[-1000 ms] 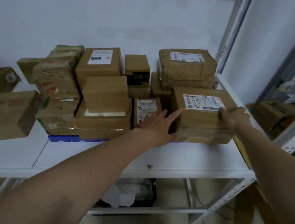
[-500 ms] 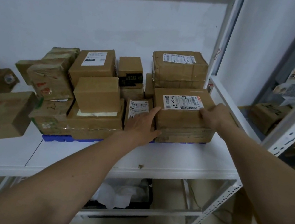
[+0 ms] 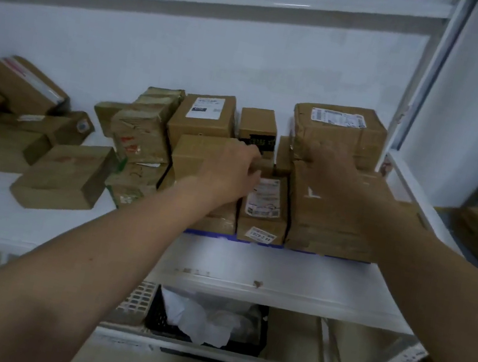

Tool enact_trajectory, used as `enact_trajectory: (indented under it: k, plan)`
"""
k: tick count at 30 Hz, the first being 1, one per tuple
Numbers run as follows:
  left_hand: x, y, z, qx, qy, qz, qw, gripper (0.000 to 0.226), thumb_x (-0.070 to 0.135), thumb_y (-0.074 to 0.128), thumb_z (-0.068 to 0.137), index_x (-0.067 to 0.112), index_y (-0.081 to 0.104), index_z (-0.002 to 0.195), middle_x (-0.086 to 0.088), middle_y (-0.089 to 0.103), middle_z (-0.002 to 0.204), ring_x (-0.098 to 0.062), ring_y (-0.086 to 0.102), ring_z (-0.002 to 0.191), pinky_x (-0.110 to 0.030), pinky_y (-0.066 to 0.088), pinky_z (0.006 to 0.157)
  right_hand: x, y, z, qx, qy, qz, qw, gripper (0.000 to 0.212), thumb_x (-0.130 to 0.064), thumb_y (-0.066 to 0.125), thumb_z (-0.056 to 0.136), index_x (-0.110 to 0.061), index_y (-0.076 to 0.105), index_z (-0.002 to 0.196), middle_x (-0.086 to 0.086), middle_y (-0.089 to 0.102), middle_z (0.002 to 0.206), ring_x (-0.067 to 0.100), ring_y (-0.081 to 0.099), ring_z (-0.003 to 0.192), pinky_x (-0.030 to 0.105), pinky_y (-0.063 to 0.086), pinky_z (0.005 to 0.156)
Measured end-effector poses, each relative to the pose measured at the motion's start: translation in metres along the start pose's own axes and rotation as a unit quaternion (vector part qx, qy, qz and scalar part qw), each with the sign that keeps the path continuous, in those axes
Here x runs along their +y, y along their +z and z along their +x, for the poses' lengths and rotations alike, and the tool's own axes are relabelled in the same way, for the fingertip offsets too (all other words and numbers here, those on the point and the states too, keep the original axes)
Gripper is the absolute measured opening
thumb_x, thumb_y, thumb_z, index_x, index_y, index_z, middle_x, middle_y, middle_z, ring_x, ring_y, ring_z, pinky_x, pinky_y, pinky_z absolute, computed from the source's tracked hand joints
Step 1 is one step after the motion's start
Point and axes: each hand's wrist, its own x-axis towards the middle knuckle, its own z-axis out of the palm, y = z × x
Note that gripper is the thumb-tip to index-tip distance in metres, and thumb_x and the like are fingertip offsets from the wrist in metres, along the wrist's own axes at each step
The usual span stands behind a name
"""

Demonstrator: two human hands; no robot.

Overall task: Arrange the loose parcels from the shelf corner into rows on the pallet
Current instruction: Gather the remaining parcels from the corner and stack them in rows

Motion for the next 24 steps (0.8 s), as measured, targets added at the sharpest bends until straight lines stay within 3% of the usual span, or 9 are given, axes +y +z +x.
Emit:
enact_trajectory:
  k: [3, 6, 9, 13, 16, 20, 24]
  plan:
    - [-0.026, -0.037, -0.006, 0.044, -0.008, 0.053, 0.998, 0.029, 0.032, 0.055, 0.092, 0.020, 0.062, 0.117, -0.004, 0.061, 0.118, -0.023, 0.054, 0.111, -0.033, 0.046, 0.081, -0.052, -0.002, 0.016, 0.027, -0.097, 0.049, 0.994, 0.022, -0.020, 0.049, 0.093, -0.004, 0.059, 0.104, 0.014, 0.060, 0.103, 0.031, 0.053, 0.101, 0.042, 0.044, 0.088]
    - [-0.063, -0.064, -0.023, 0.059, -0.039, 0.080, 0.994, 0.030, 0.033, 0.056, 0.091, 0.017, 0.062, 0.115, -0.007, 0.060, 0.120, -0.025, 0.055, 0.111, -0.037, 0.049, 0.087, -0.103, -0.001, 0.028, 0.045, -0.161, 0.067, 0.984, 0.021, -0.013, 0.049, 0.091, -0.002, 0.058, 0.106, 0.017, 0.059, 0.108, 0.031, 0.053, 0.101, 0.039, 0.044, 0.086]
    - [-0.110, -0.082, -0.045, 0.029, -0.089, 0.117, 0.989, 0.027, 0.038, 0.056, 0.090, 0.018, 0.062, 0.106, -0.005, 0.059, 0.113, -0.025, 0.055, 0.106, -0.039, 0.049, 0.086, -0.156, 0.004, 0.039, 0.031, -0.205, 0.045, 0.977, 0.026, -0.016, 0.048, 0.092, -0.005, 0.055, 0.115, 0.016, 0.057, 0.116, 0.030, 0.050, 0.107, 0.042, 0.043, 0.093]
    - [-0.179, -0.102, -0.083, -0.032, -0.162, 0.134, 0.977, 0.036, 0.045, 0.054, 0.088, 0.020, 0.060, 0.113, -0.007, 0.058, 0.115, -0.027, 0.055, 0.105, -0.039, 0.051, 0.084, -0.232, 0.018, 0.048, 0.005, -0.254, 0.053, 0.966, 0.028, -0.025, 0.050, 0.094, -0.010, 0.053, 0.117, 0.012, 0.055, 0.118, 0.026, 0.047, 0.109, 0.037, 0.042, 0.094]
    - [-0.231, -0.119, -0.112, -0.081, -0.189, 0.154, 0.966, 0.031, 0.048, 0.050, 0.088, 0.025, 0.063, 0.104, -0.002, 0.063, 0.107, -0.022, 0.061, 0.092, -0.037, 0.055, 0.077, -0.292, 0.035, 0.054, -0.080, -0.277, 0.022, 0.957, 0.035, -0.030, 0.049, 0.095, -0.011, 0.048, 0.125, 0.011, 0.049, 0.128, 0.027, 0.042, 0.119, 0.038, 0.037, 0.102]
    - [-0.297, -0.139, -0.143, -0.121, -0.245, 0.139, 0.952, 0.039, 0.035, 0.057, 0.089, 0.018, 0.059, 0.125, -0.004, 0.058, 0.129, -0.026, 0.054, 0.117, -0.035, 0.047, 0.096, -0.363, 0.060, 0.066, -0.170, -0.294, -0.012, 0.940, 0.042, -0.031, 0.048, 0.096, -0.010, 0.045, 0.132, 0.012, 0.046, 0.132, 0.029, 0.042, 0.122, 0.037, 0.036, 0.102]
    - [-0.361, -0.155, -0.167, -0.134, -0.289, 0.103, 0.942, 0.044, 0.037, 0.057, 0.090, 0.016, 0.055, 0.130, -0.008, 0.055, 0.132, -0.028, 0.053, 0.118, -0.039, 0.047, 0.097, -0.423, 0.090, 0.080, -0.207, -0.287, -0.028, 0.935, 0.040, -0.027, 0.040, 0.097, -0.015, 0.046, 0.135, 0.009, 0.050, 0.131, 0.026, 0.048, 0.117, 0.032, 0.039, 0.096]
